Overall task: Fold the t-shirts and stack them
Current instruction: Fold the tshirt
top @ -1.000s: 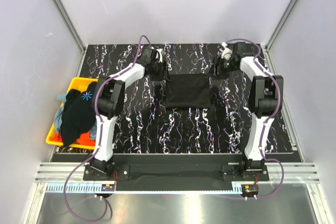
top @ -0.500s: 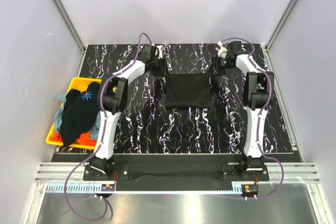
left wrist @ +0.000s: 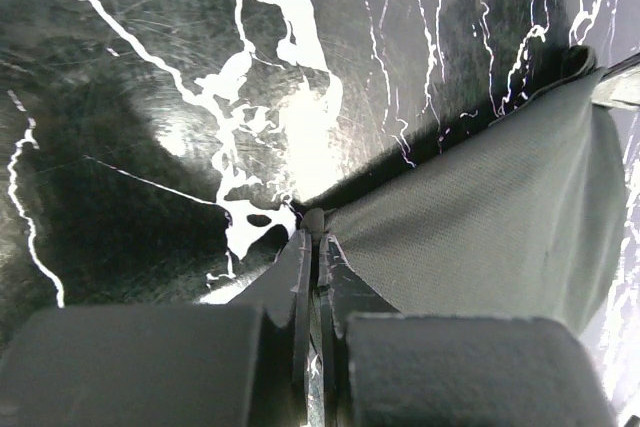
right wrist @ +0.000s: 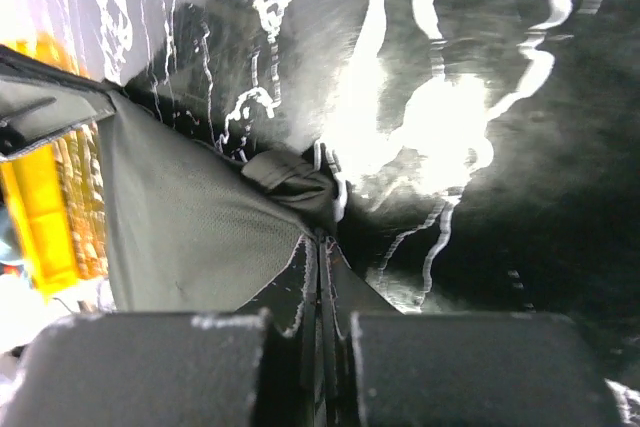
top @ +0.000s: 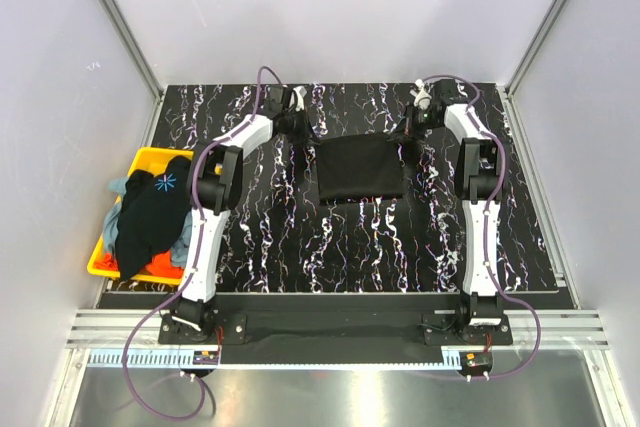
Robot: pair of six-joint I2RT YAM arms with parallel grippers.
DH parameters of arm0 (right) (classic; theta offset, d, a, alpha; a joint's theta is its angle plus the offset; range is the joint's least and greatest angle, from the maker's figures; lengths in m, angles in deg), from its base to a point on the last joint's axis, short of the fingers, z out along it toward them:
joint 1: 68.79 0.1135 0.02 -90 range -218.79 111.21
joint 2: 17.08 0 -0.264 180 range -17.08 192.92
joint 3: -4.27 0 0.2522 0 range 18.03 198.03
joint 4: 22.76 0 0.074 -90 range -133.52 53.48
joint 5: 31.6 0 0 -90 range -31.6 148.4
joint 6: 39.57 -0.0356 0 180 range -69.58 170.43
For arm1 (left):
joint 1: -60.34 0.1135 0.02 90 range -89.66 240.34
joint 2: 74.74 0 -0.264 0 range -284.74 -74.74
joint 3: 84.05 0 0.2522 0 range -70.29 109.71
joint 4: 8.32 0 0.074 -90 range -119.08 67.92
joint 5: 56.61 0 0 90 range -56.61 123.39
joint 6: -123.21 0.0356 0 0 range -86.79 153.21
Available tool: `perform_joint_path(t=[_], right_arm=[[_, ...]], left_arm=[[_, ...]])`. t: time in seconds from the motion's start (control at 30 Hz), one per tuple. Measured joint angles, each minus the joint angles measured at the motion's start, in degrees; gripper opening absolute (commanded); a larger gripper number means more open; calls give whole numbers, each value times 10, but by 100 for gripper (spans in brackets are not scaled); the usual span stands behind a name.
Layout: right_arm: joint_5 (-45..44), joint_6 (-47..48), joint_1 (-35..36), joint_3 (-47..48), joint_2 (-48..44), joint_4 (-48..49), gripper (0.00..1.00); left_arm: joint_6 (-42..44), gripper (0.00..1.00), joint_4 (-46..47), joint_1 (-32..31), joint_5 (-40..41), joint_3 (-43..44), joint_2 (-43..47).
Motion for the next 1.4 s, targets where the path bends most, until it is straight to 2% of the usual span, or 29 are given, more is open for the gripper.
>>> perform_joint_path(t=[0.07, 0.23, 0.33, 0.37, 0.4, 0.5, 0.53, 0.7, 0.83, 0.93, 1.07, 1.2, 1.4], right_arm=[[9, -18, -5, 14, 14, -6, 4], [-3, -53, -16, 62, 37, -36, 6], [-12, -64, -16, 71, 40, -47, 27], [-10, -67, -16, 72, 40, -47, 32], [-8, -69, -16, 74, 40, -48, 38], [2, -75, -16, 75, 37, -47, 42], [3, -75, -16, 74, 36, -47, 42], [-12, -79, -16, 28, 3, -50, 42], [-41, -92, -16, -35, -58, -59, 52], [-61, -108, -16, -76, -116, -59, 49], [-53, -133, -14, -154, -201, -36, 19], [-20, -148, -1, -228, -251, 2, 20], [5, -146, 37, -316, -254, 36, 20]], left_arm=[[-7, 0, 2, 3, -4, 0, -1], [-22, 0, 9, 10, -8, 0, -3], [-27, 0, 11, 11, -8, 0, -4], [-28, 6, 11, 11, -8, 0, -4], [-30, 23, 11, 12, -9, 0, -4], [-36, 32, 11, 16, -17, 0, -4], [-38, 39, 11, 17, -19, 0, -4], [-44, 42, 4, 24, -36, -3, 9], [-45, 44, -3, 24, -37, -44, 60], [-45, 45, -11, 24, -33, -92, 130], [-47, 42, -4, 18, -33, -146, 229], [-52, 42, 18, -15, -37, -202, 293], [-63, 40, 45, -110, -35, -291, 298]])
